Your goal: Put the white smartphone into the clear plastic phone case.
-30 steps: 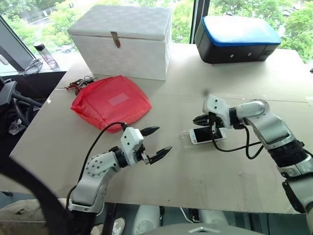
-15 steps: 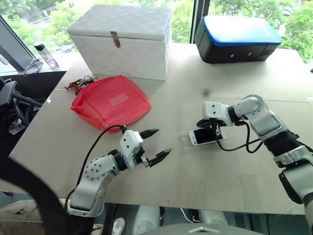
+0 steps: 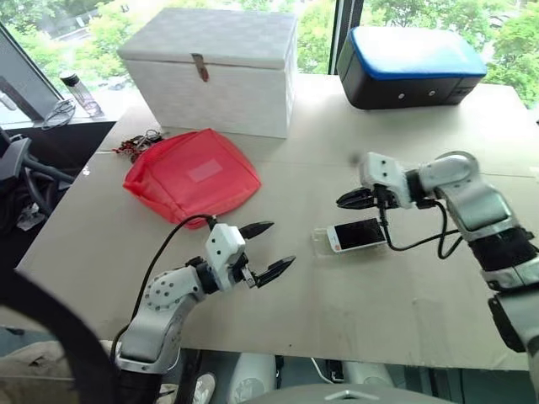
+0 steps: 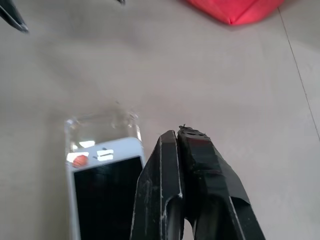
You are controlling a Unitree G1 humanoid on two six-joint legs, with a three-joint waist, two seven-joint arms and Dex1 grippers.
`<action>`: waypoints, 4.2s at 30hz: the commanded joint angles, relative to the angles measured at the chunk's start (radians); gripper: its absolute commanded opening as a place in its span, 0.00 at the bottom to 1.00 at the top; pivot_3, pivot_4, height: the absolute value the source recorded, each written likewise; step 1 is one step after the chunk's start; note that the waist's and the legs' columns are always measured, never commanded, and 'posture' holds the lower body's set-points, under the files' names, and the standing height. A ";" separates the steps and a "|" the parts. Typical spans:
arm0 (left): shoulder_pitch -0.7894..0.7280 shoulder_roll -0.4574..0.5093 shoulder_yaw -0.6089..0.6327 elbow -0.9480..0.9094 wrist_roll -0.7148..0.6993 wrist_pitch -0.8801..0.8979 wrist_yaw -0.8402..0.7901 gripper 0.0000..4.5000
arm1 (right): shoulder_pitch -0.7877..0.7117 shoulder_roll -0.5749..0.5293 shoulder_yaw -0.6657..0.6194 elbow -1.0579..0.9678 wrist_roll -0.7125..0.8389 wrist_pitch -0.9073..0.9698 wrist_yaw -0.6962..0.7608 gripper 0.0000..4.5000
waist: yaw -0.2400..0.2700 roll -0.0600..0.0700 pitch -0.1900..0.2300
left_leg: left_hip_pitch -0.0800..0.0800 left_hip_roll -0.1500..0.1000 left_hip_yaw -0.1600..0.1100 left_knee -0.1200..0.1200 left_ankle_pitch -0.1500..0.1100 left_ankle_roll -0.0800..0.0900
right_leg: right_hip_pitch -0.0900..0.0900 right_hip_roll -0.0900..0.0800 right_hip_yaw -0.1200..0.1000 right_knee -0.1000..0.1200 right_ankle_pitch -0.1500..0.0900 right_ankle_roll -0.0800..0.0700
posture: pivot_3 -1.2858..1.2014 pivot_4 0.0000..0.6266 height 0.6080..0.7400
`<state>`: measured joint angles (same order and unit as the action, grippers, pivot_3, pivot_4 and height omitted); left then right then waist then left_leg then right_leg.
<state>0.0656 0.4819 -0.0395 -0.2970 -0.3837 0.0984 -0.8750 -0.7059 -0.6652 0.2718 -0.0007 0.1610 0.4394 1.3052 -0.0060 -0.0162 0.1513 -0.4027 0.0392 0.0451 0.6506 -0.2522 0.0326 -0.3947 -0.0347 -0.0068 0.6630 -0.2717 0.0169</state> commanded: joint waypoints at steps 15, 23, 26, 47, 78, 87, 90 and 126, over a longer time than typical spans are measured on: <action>0.007 0.185 0.106 -0.103 -0.163 0.101 -0.140 1.00 | 0.242 -0.015 0.100 -0.072 -0.093 0.093 -0.180 0.01 | -0.007 -0.001 -0.001 | 0.001 -0.001 0.002 0.001 0.000 0.000 | 0.001 0.000 0.001 0.001 0.000 0.000 | 0.52 0.24 1.00; -0.023 0.180 0.093 -0.164 -0.174 0.179 -0.081 1.00 | 0.283 -0.032 0.181 -0.096 -0.104 0.165 -0.157 0.01 | -0.006 -0.005 -0.004 | 0.009 0.000 0.000 0.001 0.000 0.000 | 0.008 0.001 0.000 0.000 0.000 0.000 | 0.52 0.24 1.00; -0.041 0.176 0.086 -0.172 -0.177 0.202 -0.065 1.00 | 0.285 -0.041 0.173 -0.113 -0.086 0.202 -0.145 0.01 | -0.005 -0.006 -0.005 | 0.010 0.000 0.000 0.001 0.000 0.000 | 0.009 0.001 0.000 0.000 0.000 0.000 | 0.52 0.24 1.00; -0.060 0.153 0.078 -0.162 -0.168 0.209 -0.058 1.00 | 0.007 0.066 0.064 0.046 -0.031 0.132 -0.265 0.01 | -0.004 -0.002 0.000 | 0.001 -0.001 0.002 0.000 0.000 0.000 | 0.000 0.001 0.001 0.000 0.000 0.000 | 0.52 0.24 1.00; -0.007 0.137 0.073 -0.119 -0.140 0.133 -0.087 1.00 | 0.177 0.006 -0.002 -0.135 0.081 0.210 -0.186 0.01 | -0.004 -0.001 0.001 | 0.000 -0.001 0.002 0.000 0.000 0.000 | -0.001 0.001 0.001 0.000 0.000 0.000 | 0.52 0.24 1.00; -0.045 0.141 0.071 -0.165 -0.154 0.201 -0.055 1.00 | 0.228 -0.003 0.077 -0.108 0.013 0.218 -0.231 0.01 | -0.007 -0.001 0.000 | 0.001 0.000 0.001 0.000 0.000 0.000 | 0.000 0.002 0.001 0.001 0.000 0.000 | 0.52 0.24 1.00; -0.056 0.139 0.067 -0.180 -0.155 0.223 -0.043 1.00 | 0.233 -0.003 0.094 -0.086 -0.007 0.221 -0.243 0.01 | -0.006 -0.003 -0.001 | 0.002 0.000 0.001 0.001 0.000 0.000 | 0.001 0.002 0.001 0.001 0.000 0.000 | 0.52 0.24 1.00; -0.127 0.080 -0.106 0.140 0.047 0.029 -0.147 0.01 | 0.330 -0.147 -0.231 -0.378 0.089 0.422 -0.533 0.00 | 0.002 -0.003 0.000 | 0.000 -0.001 0.001 0.001 0.000 0.000 | 0.000 0.001 0.001 0.000 0.000 0.000 | 0.52 0.24 1.00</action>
<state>-0.0432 0.5710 -0.1319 -0.1686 -0.3558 0.1664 -1.0107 -0.3810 -0.7876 0.0576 -0.3786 0.2960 0.8926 0.8027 -0.0042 -0.0189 0.1510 -0.4027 0.0378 0.0465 0.6515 -0.2522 0.0327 -0.3945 -0.0333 -0.0057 0.6629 -0.2720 0.0173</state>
